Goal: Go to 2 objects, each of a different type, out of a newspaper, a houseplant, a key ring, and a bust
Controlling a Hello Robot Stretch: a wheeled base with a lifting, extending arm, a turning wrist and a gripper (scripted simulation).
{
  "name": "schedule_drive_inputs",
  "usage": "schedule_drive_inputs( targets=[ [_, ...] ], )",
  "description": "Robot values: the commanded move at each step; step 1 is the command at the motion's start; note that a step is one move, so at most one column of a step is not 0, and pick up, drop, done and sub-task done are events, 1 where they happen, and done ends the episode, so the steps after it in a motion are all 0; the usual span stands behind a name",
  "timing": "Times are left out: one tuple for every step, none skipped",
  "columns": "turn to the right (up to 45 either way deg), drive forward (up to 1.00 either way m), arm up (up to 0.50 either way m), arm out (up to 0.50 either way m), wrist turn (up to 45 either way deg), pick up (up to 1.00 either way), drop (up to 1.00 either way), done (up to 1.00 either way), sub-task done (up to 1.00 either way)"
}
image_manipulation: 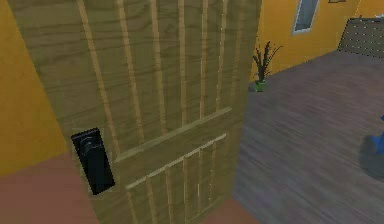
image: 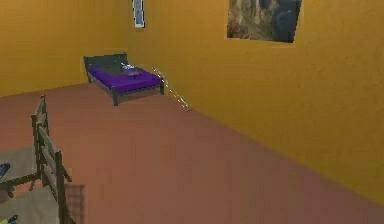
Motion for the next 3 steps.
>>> schedule_drive_inputs(
  targets=[
    [6.0, 0.0, 0.0, 0.0, 0.0, 0.0, 0.0, 0.0, 0.0],
    [0.0, 0.85, 0.0, 0.0, 0.0, 0.0, 0.0, 0.0, 0.0],
    [-45.0, 0.0, 0.0, 0.0, 0.0, 0.0, 0.0, 0.0, 0.0]
  ],
)
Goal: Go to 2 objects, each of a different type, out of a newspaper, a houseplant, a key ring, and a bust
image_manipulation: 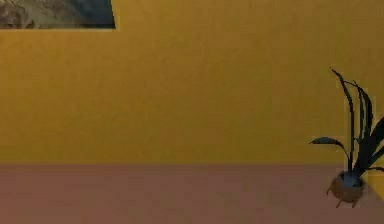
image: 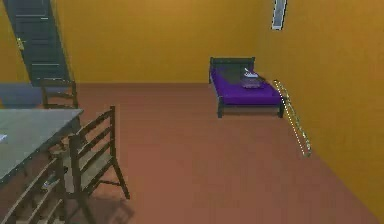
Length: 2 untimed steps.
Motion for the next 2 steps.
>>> schedule_drive_inputs(
  targets=[
    [0.0, 1.0, 0.0, 0.0, 0.0, 0.0, 0.0, 0.0, 0.0],
    [-6.0, 0.0, 0.0, 0.0, 0.0, 0.0, 0.0, 0.0, 0.0]
  ],
)
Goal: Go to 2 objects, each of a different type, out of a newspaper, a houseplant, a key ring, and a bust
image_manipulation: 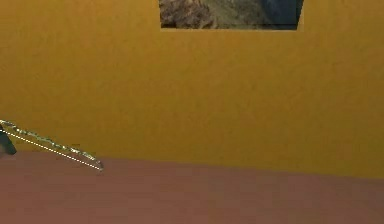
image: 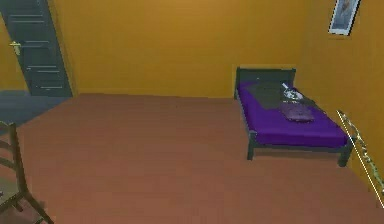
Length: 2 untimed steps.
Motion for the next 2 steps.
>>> schedule_drive_inputs(
  targets=[
    [0.0, 0.65, 0.0, 0.0, 0.0, 0.0, 0.0, 0.0, 0.0],
    [-42.0, 0.0, 0.0, 0.0, 0.0, 0.0, 0.0, 0.0, 0.0]
  ],
)
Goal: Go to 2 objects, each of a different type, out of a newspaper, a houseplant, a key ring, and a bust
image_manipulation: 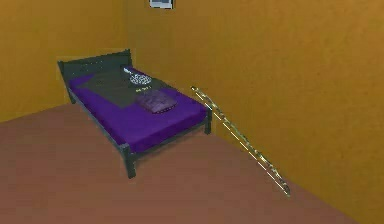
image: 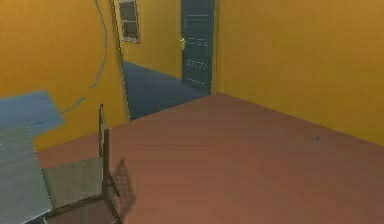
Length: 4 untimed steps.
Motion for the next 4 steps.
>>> schedule_drive_inputs(
  targets=[
    [0.0, 1.0, 0.0, 0.0, 0.0, 0.0, 0.0, 0.0, 0.0],
    [0.0, 0.4, 0.0, 0.0, 0.0, 0.0, 0.0, 0.0, 0.0],
    [-15.0, 0.0, 0.0, 0.0, 0.0, 0.0, 0.0, 0.0, 0.0],
    [0.0, 1.0, 0.0, 0.0, 0.0, 0.0, 0.0, 0.0, 0.0]
  ],
)
